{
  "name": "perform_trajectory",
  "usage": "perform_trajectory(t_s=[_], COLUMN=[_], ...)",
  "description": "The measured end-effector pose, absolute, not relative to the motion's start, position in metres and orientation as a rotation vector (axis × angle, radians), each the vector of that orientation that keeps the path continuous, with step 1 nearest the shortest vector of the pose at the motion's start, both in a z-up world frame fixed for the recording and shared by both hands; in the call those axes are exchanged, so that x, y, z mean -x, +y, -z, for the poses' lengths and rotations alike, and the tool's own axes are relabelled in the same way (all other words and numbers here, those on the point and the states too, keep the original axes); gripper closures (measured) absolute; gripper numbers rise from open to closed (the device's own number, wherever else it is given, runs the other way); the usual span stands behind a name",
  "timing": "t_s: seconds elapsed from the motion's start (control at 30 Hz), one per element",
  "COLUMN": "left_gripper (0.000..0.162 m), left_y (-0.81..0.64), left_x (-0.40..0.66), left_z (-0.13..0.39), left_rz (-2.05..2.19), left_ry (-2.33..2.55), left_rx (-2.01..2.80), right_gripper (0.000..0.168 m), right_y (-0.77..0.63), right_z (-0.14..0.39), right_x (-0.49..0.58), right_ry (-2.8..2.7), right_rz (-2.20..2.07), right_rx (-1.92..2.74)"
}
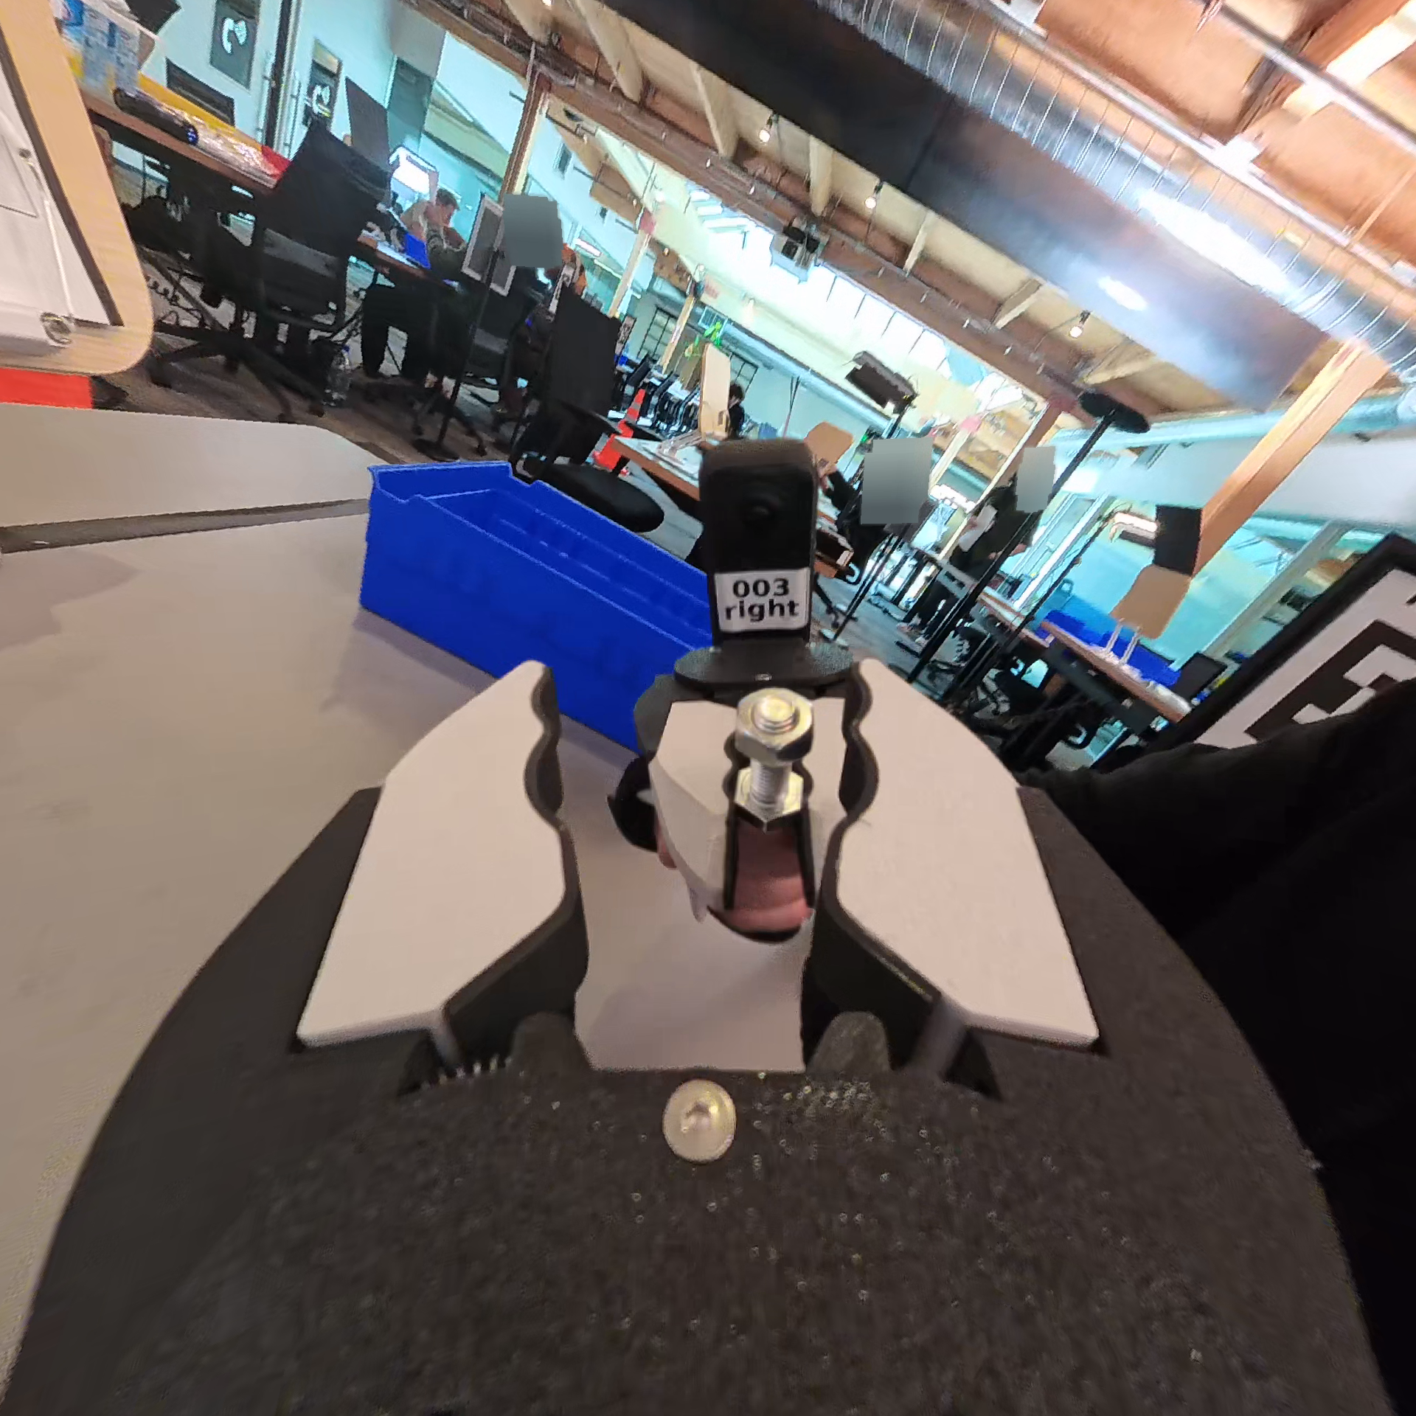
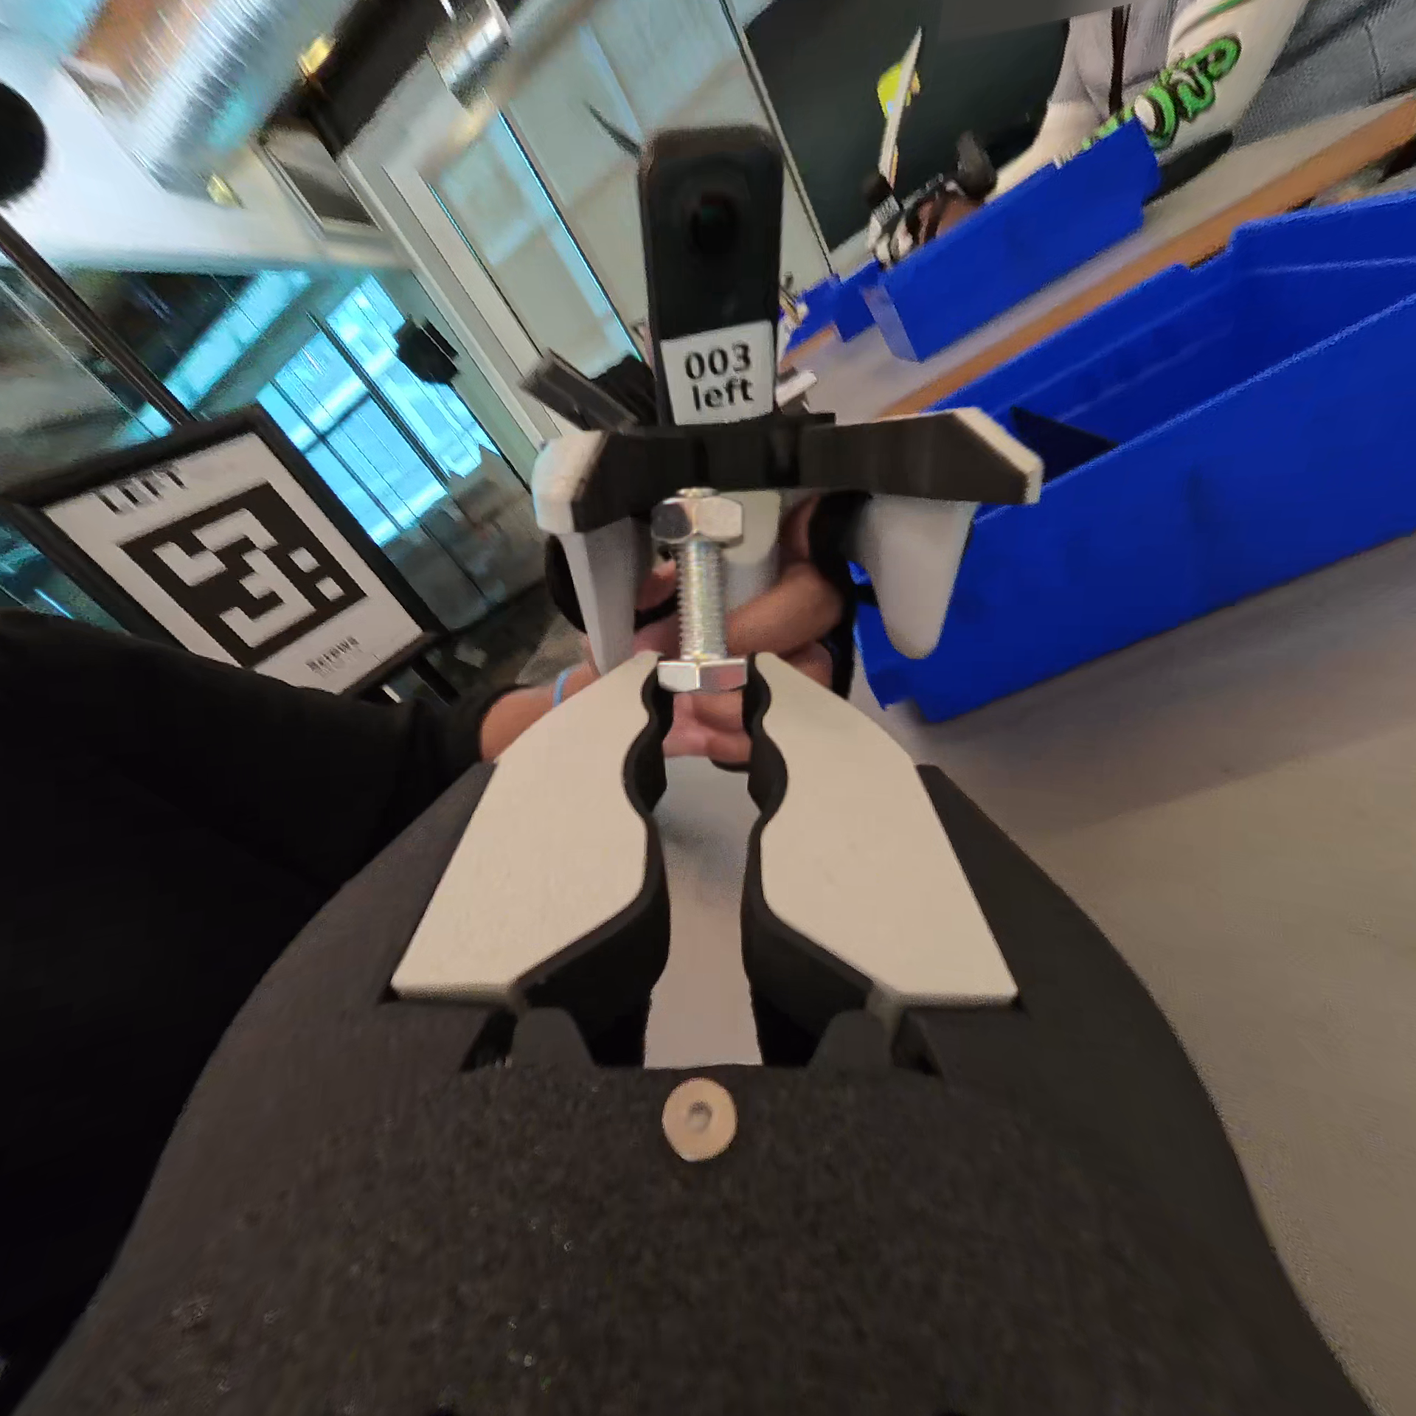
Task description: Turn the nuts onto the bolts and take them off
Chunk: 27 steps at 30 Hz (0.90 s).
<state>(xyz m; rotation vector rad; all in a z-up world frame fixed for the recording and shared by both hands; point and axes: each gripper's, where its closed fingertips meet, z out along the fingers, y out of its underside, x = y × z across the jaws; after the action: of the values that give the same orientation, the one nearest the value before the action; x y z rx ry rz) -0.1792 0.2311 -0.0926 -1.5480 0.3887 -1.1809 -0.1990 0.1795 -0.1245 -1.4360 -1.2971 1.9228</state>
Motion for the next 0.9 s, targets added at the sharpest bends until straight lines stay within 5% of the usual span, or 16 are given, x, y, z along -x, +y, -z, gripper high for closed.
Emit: perform_trajectory(t_s=[0.63,0.9], left_gripper=[0.078,0.086], left_y=[0.236,0.230], left_x=[0.183,0.185], left_z=[0.092,0.081], left_rz=[1.099,1.125], left_ry=[0.391,0.400], left_rx=[1.546,1.516], right_gripper=[0.151,0.151], right_y=[0.179,0.189], right_z=[0.109,0.118], right_x=[0.198,0.201], right_ry=[-1.203,-1.197], right_rz=[-1.963,-1.919], right_rx=[1.365,1.435])
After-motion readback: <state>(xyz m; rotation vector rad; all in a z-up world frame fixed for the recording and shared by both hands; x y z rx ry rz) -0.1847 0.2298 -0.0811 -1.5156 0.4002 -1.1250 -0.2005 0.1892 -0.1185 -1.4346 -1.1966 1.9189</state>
